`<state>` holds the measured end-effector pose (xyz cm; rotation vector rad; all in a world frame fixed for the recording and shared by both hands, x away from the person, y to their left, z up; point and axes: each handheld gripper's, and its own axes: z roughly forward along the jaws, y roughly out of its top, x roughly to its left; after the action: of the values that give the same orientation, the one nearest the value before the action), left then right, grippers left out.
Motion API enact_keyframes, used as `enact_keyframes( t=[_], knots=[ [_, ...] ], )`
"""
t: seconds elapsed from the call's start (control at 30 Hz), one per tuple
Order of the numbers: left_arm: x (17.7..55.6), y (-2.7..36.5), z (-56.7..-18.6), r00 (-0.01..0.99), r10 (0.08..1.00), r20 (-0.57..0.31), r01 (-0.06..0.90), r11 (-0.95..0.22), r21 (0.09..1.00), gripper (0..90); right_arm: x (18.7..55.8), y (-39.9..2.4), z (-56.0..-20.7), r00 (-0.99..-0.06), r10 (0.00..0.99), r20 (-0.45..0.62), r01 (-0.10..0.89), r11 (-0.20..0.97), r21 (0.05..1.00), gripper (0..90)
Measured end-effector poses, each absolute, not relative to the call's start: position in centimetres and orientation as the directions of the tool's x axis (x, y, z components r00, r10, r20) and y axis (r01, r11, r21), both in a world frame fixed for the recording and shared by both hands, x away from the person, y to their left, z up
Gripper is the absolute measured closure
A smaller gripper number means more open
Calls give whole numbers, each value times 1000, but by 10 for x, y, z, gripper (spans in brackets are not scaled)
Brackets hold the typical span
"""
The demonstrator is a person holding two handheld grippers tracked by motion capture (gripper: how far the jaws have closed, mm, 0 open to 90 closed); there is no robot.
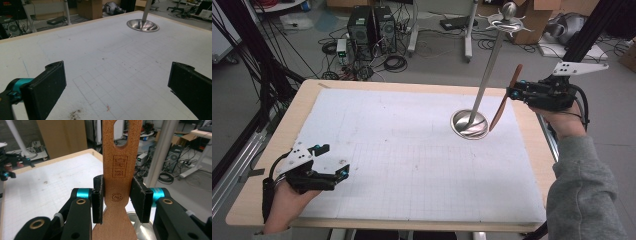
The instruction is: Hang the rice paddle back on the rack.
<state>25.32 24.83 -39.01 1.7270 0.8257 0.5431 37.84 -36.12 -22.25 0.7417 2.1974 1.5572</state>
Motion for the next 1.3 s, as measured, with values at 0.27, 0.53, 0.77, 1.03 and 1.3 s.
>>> enact_keyframes(
  t=[0.27, 0.53, 0.77, 1.03, 1.3],
  knots=[
    [256, 247, -392, 662, 748, -48, 263, -171, 949, 21, 384, -370, -209, -769, 639, 17, 209, 226, 951, 649],
    [256, 244, -391, 667, 743, -52, 258, -165, 952, 21, 390, -376, -201, -752, 660, 9, 205, 221, 954, 649],
    [255, 243, -392, 668, 742, -51, 261, -170, 950, 21, 399, -379, -196, -735, 678, 10, 211, 214, 954, 649],
    [255, 244, -392, 667, 743, -51, 262, -170, 950, 21, 405, -383, -185, -725, 689, 7, 207, 208, 956, 649],
    [253, 247, -391, 660, 749, -51, 263, -167, 950, 21, 413, -389, -176, -721, 693, 31, 229, 196, 953, 649]
  ],
)
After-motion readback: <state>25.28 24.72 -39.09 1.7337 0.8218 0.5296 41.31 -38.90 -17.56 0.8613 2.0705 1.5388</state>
